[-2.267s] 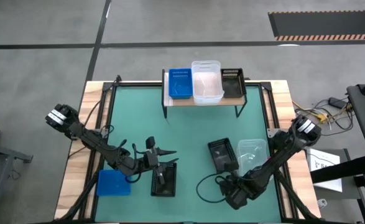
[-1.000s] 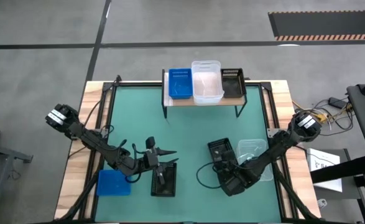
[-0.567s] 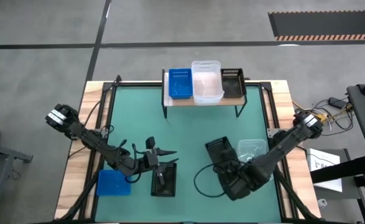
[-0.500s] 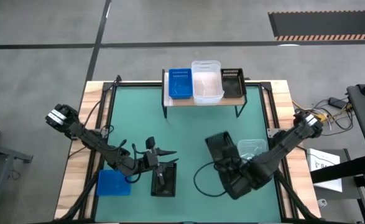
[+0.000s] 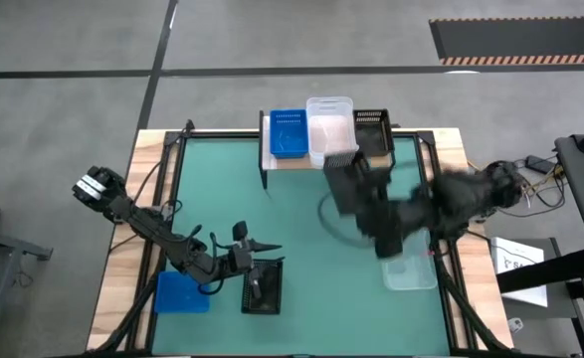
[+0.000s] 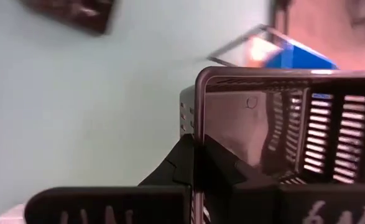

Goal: Stack baskets on shelf by color
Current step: Stack the right black bin on the black bin on the shelf

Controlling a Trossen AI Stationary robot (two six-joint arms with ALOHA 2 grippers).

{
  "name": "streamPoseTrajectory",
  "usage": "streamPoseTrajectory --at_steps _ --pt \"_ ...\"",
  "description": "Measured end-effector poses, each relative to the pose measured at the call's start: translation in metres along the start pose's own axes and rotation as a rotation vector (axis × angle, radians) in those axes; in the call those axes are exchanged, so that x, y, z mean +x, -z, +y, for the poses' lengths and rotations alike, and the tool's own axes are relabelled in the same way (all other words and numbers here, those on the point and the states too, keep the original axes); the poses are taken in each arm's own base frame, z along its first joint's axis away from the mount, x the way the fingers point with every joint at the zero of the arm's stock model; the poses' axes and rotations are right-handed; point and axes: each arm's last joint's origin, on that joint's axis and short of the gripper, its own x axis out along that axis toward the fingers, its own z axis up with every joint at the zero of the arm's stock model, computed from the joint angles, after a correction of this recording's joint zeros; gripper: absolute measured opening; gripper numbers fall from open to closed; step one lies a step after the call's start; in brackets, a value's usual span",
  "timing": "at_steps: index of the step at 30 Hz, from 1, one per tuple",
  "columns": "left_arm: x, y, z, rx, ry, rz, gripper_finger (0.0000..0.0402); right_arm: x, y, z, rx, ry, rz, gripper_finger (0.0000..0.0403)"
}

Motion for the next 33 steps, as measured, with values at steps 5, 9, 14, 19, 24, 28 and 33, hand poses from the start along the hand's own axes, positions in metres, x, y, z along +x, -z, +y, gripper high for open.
streamPoseTrajectory --at_steps 5,9,14,19,24,28,33 --pt "-0.001 0.000 -0.001 0.000 0.003 0.000 0.0111 -0.010 0.023 -0.055 0.070 0.088 0.007 0.0009" --pt "-0.001 0.000 -0.001 0.006 0.004 0.000 0.0111 -0.011 0.048 -0.095 0.147 0.131 0.051 0.0009" --pt "-0.001 0.000 -0.001 0.008 0.004 0.001 0.0111 0.000 0.075 -0.138 0.245 0.097 0.110 0.0009" --pt "-0.001 0.000 -0.001 0.008 0.004 0.000 0.0111 0.016 0.096 -0.171 0.288 0.029 0.147 0.0009" --pt "-0.001 0.000 -0.001 0.009 0.005 0.000 0.0111 0.038 0.113 -0.188 0.322 -0.025 0.216 0.0009" --pt "-0.001 0.000 -0.001 0.008 0.005 0.000 0.0111 0.057 0.123 -0.187 0.315 -0.071 0.272 0.0009" --pt "-0.001 0.000 -0.001 0.009 0.005 0.000 0.0111 0.076 0.129 -0.183 0.290 -0.087 0.287 0.0009"
